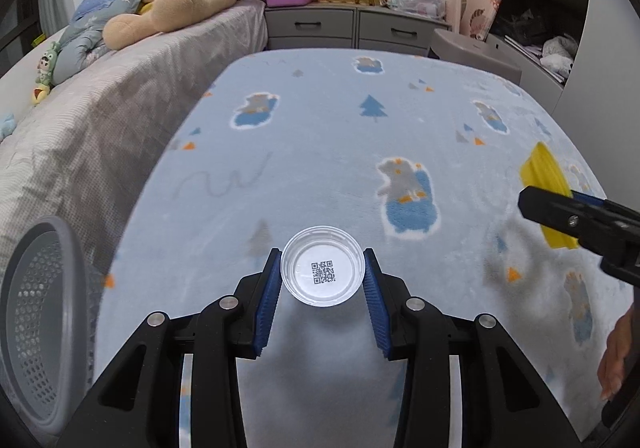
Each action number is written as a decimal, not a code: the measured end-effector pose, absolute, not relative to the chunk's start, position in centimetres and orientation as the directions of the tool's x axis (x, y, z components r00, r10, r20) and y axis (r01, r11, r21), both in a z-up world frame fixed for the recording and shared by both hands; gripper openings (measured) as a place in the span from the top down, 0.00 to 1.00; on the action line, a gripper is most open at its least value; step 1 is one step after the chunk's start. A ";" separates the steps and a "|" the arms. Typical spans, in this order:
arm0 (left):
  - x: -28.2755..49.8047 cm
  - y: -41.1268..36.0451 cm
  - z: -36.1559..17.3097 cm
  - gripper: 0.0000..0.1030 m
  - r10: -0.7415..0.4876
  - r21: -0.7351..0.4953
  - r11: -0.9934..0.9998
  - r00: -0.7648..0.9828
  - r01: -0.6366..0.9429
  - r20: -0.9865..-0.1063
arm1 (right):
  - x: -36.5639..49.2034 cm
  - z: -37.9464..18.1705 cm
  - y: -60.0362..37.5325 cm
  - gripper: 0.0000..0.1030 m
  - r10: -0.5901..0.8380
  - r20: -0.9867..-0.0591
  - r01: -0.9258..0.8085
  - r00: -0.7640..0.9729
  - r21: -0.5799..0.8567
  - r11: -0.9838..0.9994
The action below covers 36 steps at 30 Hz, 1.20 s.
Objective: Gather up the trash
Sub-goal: 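Carry the yellow lid and white cap over the gray basket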
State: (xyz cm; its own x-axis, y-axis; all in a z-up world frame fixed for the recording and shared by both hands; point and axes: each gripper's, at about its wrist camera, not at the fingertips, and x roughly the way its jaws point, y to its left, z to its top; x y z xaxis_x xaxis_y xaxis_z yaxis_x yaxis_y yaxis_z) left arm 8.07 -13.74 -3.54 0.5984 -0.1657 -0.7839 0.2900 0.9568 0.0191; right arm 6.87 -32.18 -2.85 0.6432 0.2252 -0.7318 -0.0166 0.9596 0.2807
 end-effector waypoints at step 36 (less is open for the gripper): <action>4.6 17.1 0.0 0.62 0.169 0.073 0.983 0.663 -0.169 -0.729 | 9.8 0.2 -2.4 0.32 0.504 -0.658 -0.424 0.560 0.295 0.856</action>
State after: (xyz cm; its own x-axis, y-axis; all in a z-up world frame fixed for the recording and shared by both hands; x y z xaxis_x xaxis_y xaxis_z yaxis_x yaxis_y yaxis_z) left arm 4.61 17.13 -0.03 0.6630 0.1685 -0.7294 -0.1691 0.9829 0.0734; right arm 9.77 -2.38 0.16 0.5599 0.5041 -0.6576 -0.4240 0.8562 0.2953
